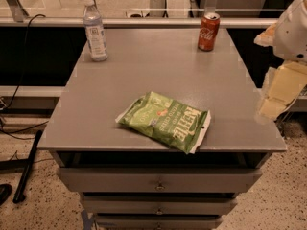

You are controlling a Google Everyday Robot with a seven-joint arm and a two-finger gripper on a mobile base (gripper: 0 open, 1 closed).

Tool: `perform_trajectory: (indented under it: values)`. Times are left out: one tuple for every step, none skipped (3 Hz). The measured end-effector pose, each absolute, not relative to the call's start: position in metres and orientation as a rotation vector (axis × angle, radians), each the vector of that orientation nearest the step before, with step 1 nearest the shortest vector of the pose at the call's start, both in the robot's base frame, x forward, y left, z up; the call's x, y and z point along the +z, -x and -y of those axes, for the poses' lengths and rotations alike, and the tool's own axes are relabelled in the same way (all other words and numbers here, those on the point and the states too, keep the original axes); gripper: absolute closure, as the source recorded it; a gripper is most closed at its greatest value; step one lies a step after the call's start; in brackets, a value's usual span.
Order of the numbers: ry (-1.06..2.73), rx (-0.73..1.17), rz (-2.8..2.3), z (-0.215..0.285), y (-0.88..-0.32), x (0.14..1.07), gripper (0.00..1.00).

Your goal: Move blue plastic bottle near green jalapeno chip bag

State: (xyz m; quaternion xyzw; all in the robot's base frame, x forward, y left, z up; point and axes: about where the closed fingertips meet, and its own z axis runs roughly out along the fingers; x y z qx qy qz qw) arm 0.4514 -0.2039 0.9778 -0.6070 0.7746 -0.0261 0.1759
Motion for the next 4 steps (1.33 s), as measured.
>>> perform_trajectory:
  values:
    - [1.719,-0.074,-2.193,0.204,-0.451,0.978,0.00]
    - [1.721,-0.059,-2.166,0.201,-0.454,0.979,0.00]
    - [1.727,0.031,-2.078,0.163,-0.484,0.971,0.00]
    - [1.716,0.119,-1.989,0.113,-0.529,0.962,0.00]
